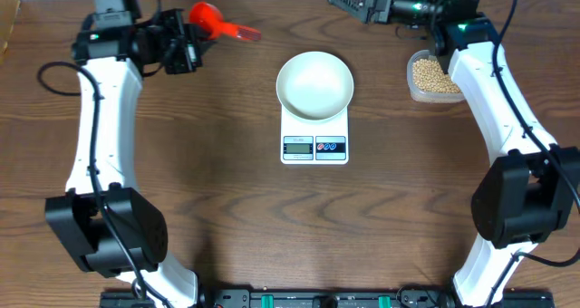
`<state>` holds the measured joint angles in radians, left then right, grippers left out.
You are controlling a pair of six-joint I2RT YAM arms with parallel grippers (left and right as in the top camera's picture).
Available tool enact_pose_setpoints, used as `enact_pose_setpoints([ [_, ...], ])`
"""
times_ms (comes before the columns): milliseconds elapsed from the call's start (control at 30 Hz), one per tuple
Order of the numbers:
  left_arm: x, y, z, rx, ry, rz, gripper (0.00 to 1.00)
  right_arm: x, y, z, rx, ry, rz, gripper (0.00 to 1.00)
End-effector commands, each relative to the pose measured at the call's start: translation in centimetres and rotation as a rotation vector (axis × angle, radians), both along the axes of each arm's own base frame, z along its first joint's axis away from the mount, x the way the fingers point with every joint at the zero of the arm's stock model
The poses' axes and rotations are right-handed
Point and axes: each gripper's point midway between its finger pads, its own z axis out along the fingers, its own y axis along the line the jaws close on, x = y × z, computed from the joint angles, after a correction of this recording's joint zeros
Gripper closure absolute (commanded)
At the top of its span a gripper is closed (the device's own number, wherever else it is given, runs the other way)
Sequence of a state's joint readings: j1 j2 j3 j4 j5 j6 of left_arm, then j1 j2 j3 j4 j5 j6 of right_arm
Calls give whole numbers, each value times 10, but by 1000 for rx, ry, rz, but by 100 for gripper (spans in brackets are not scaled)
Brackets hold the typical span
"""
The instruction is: Scoop item into bowl and weigh 50g on scale
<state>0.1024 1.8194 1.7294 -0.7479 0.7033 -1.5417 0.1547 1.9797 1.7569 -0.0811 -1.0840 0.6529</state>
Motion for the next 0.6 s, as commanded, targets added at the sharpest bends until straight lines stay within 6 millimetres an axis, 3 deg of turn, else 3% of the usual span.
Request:
enact_pose_setpoints([
  [0, -1, -14, 3, 70, -7, 0, 93, 2, 3, 2, -3, 20, -11, 1],
  [33, -2, -18, 0, 89, 3, 0, 93, 2, 4, 1, -6, 14, -8, 2],
  [200, -14, -25, -14, 121, 104, 48, 93, -1, 11, -3, -16, 37, -9, 36],
  [333, -16, -33, -16, 102, 137, 71, 93, -7, 31, -17, -53, 99, -18, 43],
  [567, -19, -44, -16, 47, 193, 124, 93, -29, 72, -18, -64, 95, 51, 55],
])
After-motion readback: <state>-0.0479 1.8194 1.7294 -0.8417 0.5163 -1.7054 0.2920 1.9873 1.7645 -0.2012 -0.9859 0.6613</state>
